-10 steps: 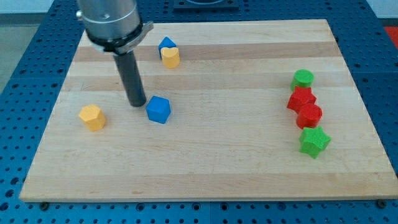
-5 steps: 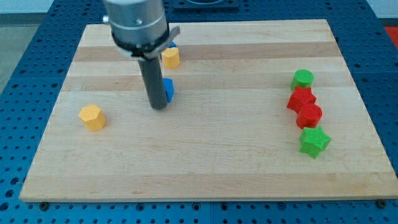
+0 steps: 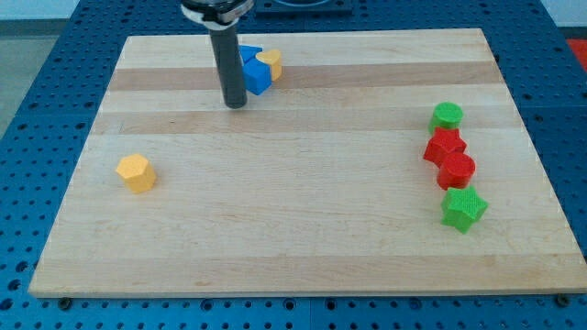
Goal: Push the blue cube into a yellow heart
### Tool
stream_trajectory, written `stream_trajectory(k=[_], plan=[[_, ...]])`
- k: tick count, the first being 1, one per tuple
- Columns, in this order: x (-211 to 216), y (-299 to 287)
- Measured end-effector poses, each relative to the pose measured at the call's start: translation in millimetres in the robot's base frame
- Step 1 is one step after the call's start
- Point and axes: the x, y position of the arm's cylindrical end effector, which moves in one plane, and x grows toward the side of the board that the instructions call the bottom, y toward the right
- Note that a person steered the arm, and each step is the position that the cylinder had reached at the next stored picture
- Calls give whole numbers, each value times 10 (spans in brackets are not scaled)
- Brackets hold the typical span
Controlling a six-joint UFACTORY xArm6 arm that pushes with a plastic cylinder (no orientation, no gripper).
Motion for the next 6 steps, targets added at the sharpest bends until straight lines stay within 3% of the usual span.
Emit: stream_trajectory(k=[1,3,4,5,6], plan=[[-34,-286],[-1439,-259],[-1611,-154],[-1564,449],[-1437,653]])
